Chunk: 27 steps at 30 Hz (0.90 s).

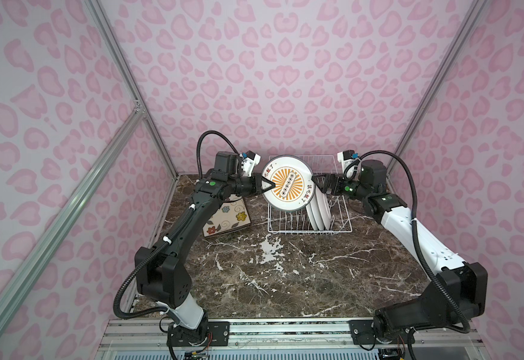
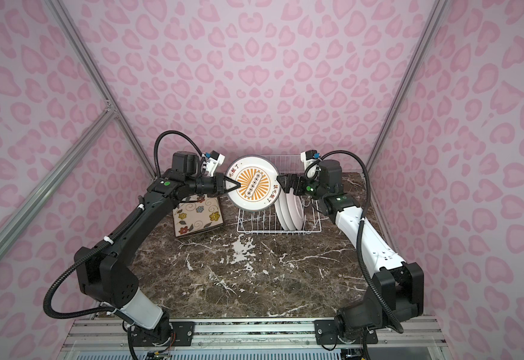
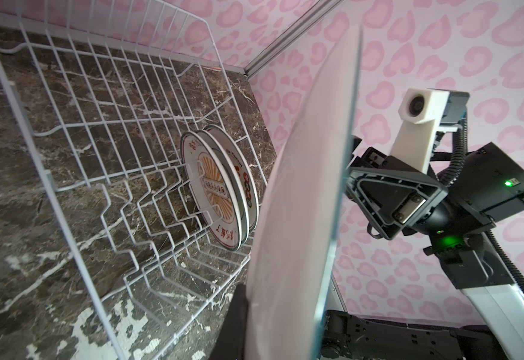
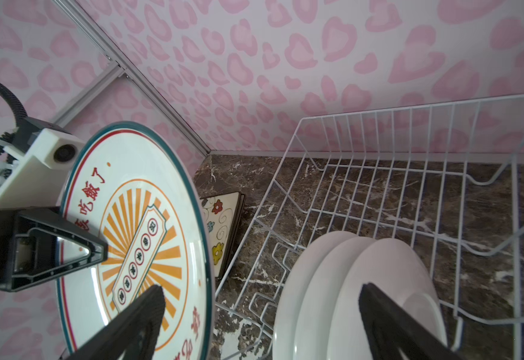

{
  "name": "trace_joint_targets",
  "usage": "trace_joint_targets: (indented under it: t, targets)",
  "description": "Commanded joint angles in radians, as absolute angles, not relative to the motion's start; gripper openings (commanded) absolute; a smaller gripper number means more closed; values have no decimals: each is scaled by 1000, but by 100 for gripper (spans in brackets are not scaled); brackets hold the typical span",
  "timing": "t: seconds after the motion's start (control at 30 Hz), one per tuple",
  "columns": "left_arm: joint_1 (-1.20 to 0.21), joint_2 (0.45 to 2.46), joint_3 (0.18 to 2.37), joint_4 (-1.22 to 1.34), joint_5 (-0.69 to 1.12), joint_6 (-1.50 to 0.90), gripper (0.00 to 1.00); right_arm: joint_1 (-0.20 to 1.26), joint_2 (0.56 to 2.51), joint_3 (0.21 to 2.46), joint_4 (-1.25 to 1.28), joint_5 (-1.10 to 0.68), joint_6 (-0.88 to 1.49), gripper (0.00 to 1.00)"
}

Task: Unload the plates from the dish rack
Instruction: Pick up a plate from the dish rack, then place a plate at the center of the table.

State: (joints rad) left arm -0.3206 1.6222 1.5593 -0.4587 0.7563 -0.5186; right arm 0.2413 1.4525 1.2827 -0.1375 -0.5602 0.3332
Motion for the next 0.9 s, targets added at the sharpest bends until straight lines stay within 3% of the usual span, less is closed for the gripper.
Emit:
trace_joint_targets:
  t: [0.0,0.33,0.57,0.87]
  targets:
    - [-313,1549,1496,-543,692,-522,4,257,1429,1285,-231,-505,133,99]
    - [-310,1238,1105,-534,533,-693,4,400,1307,1180,-293,-341,-248,99]
    - [-310,1024,876,-558,450,-797,4,457,1241,1117,-267,-357,-318,99]
    - [-310,907,702,-620,442,-796,4,550,1205,1051,-355,-334,-584,99]
